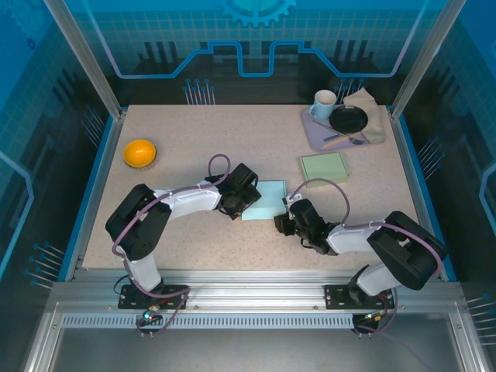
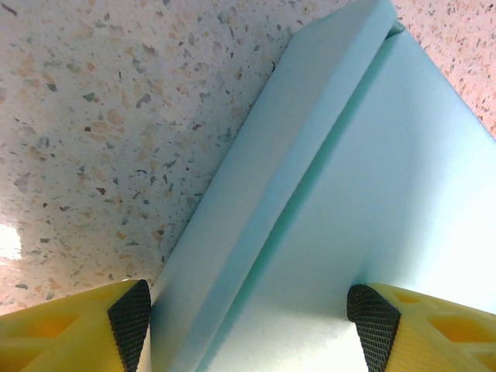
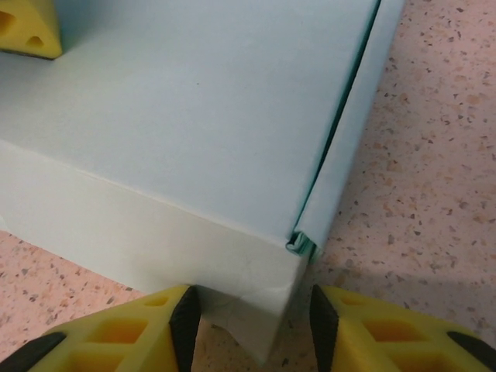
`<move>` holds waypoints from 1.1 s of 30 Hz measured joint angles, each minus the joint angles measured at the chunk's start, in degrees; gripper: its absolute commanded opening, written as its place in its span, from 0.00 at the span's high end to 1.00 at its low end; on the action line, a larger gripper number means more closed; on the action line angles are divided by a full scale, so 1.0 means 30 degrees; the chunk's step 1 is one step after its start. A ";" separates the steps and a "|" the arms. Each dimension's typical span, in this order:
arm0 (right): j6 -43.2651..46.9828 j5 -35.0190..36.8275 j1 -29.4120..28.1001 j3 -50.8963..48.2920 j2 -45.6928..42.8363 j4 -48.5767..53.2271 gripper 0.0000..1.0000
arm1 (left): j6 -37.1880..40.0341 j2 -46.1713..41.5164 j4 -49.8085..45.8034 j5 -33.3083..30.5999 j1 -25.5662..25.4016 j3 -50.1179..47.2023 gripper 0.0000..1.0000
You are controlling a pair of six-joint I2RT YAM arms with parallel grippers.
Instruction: Fold the paper box
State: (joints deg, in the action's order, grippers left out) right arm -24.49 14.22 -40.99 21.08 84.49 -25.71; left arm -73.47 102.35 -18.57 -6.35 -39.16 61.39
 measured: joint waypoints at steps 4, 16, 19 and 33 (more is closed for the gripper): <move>-0.0168 0.0510 0.0000 0.0277 0.0350 -0.0095 0.48 | -0.0051 0.0015 0.0197 0.0000 0.0095 -0.0022 0.27; -0.0969 0.1042 0.0350 0.1530 0.1341 0.0969 0.43 | -0.0270 0.0160 0.0882 0.0036 0.0284 -0.0160 0.27; -0.0882 0.1129 0.0641 0.1712 0.2171 -0.0153 0.44 | -0.0488 0.0248 0.1188 -0.0022 0.0401 -0.0197 0.30; 0.1443 0.1982 0.1013 0.4299 0.5632 -0.2251 0.44 | -0.1042 0.0925 0.2186 -0.1209 0.0357 -0.0007 0.30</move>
State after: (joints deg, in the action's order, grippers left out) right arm -20.16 20.16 -37.95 33.98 101.38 -32.47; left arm -76.60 105.12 -12.01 -9.98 -38.09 61.36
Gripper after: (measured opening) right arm 0.559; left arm 0.702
